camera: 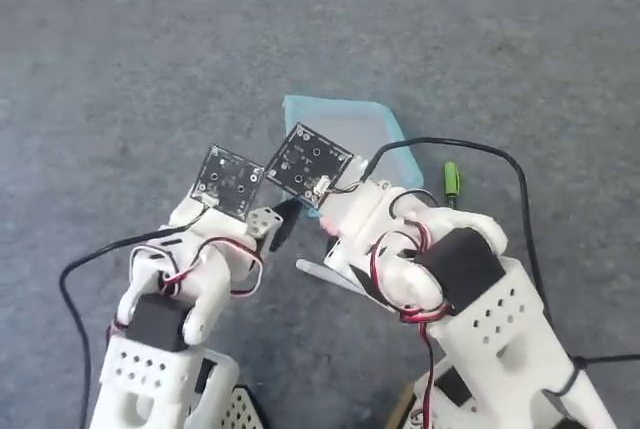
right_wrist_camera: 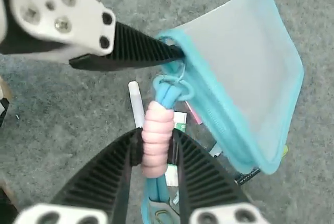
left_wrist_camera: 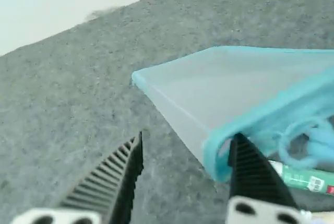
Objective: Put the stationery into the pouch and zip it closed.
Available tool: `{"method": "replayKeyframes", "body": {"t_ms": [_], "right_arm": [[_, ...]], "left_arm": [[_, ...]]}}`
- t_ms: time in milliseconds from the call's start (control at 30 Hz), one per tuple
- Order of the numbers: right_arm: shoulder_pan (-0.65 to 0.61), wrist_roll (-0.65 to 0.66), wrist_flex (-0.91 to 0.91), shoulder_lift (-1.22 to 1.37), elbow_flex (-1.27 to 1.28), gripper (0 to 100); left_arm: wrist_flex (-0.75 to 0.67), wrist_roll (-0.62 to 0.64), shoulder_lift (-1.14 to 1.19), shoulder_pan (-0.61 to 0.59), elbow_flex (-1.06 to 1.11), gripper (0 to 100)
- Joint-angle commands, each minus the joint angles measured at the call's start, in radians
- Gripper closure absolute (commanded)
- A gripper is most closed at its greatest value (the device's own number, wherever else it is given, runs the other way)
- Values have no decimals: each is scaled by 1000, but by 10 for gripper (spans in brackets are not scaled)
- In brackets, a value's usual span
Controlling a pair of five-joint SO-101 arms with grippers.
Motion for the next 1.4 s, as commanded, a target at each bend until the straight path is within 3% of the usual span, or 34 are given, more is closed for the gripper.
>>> {"method": "replayKeyframes", "body": {"t_ms": [0, 400, 633, 1000, 1233, 1367], "right_arm": [[-12, 25, 4, -27, -63, 993], [-19, 52, 53, -136, -66, 993], [-154, 52, 96, -147, -66, 993], [-163, 52, 130, -137, -101, 993], [-163, 54, 127, -136, -89, 993], [-153, 74, 96, -136, -43, 993]], "left_arm": [[-37, -12, 23, -20, 4, 754], [-37, -9, 23, -21, 7, 750], [-107, -9, 23, -20, 62, 750], [-141, -8, 23, -20, 84, 758], [-150, -8, 21, -20, 84, 996], [-161, 26, 21, -32, 84, 989]]}}
